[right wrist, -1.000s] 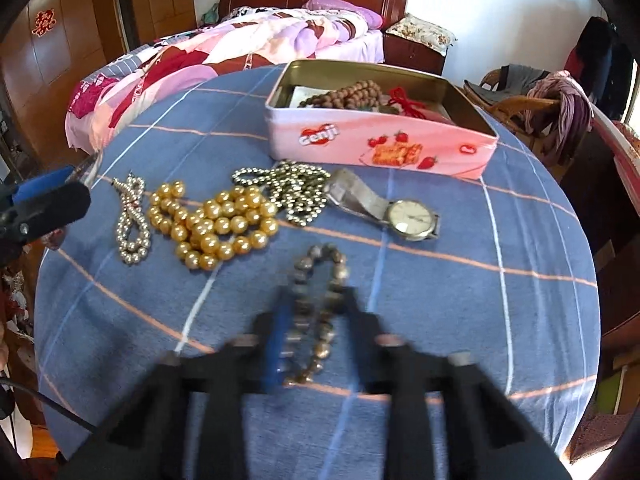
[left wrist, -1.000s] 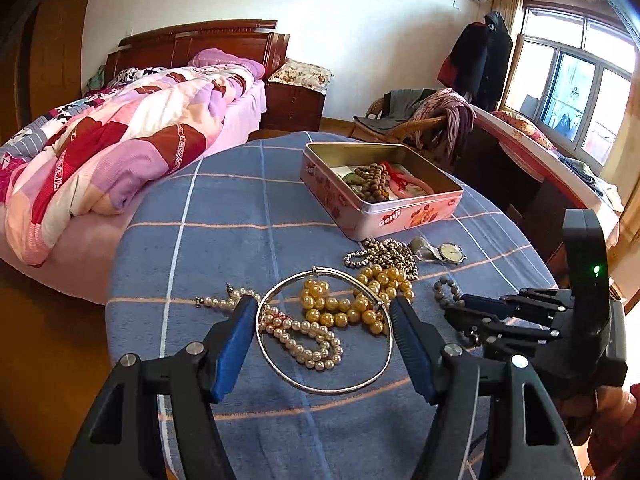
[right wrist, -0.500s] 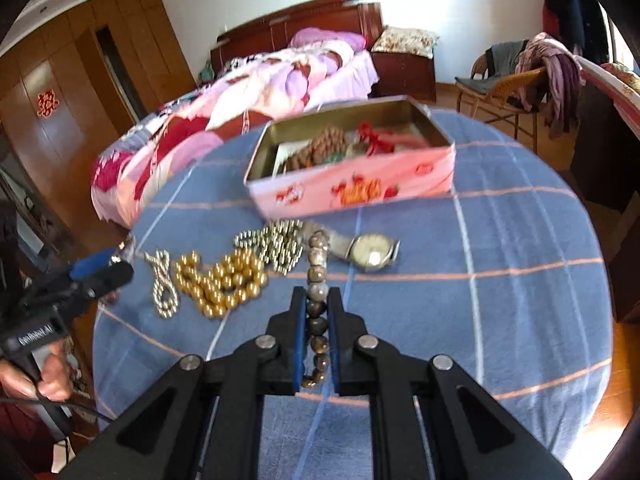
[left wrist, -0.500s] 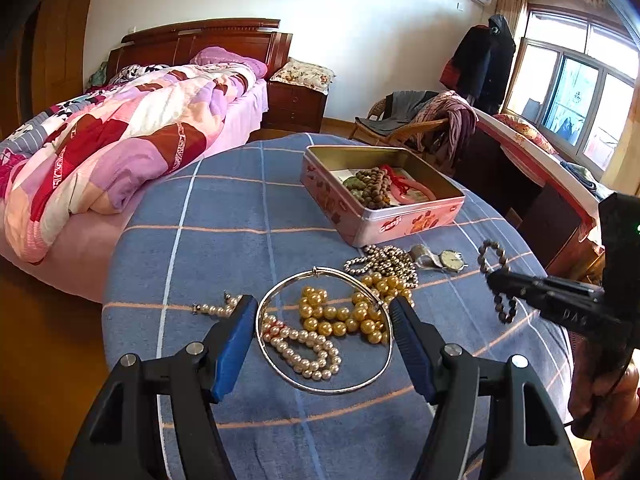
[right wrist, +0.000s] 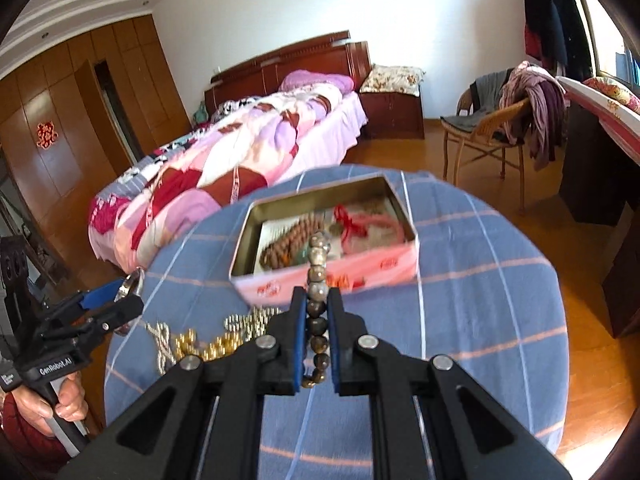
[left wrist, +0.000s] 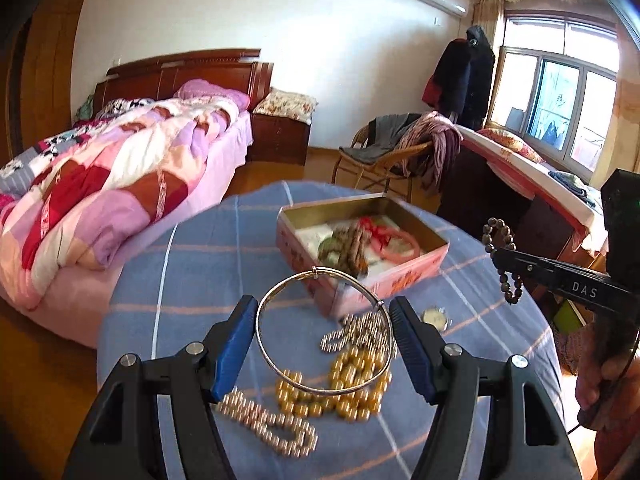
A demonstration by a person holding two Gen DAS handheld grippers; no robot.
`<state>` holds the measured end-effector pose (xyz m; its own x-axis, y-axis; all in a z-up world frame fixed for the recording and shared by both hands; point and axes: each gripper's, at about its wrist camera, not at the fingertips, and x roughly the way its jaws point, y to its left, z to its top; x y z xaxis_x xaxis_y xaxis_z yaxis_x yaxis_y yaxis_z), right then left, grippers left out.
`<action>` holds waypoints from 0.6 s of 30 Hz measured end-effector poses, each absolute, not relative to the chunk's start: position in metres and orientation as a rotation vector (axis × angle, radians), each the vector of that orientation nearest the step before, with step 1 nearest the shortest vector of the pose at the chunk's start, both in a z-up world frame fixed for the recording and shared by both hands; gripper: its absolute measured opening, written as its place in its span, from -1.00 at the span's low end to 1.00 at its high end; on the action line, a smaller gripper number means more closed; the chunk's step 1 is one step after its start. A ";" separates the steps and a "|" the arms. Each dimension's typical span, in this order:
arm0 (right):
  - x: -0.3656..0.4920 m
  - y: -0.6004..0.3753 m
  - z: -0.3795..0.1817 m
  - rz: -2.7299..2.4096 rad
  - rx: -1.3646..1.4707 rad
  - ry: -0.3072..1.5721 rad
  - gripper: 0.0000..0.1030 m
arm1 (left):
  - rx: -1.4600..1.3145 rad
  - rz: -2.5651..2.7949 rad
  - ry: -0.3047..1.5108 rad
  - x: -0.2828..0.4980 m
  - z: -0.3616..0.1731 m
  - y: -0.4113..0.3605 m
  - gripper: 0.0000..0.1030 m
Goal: Organize jewelry
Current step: 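Carry the bangle and bead bracelet into the pink tin and open both tools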
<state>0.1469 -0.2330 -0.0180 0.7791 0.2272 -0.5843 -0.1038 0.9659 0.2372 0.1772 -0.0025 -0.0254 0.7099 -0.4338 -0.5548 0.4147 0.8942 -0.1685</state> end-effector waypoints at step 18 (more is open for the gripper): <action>0.248 -0.261 -0.050 0.232 0.455 0.678 -0.75 | -0.043 -0.464 0.684 0.276 -0.051 -0.078 0.31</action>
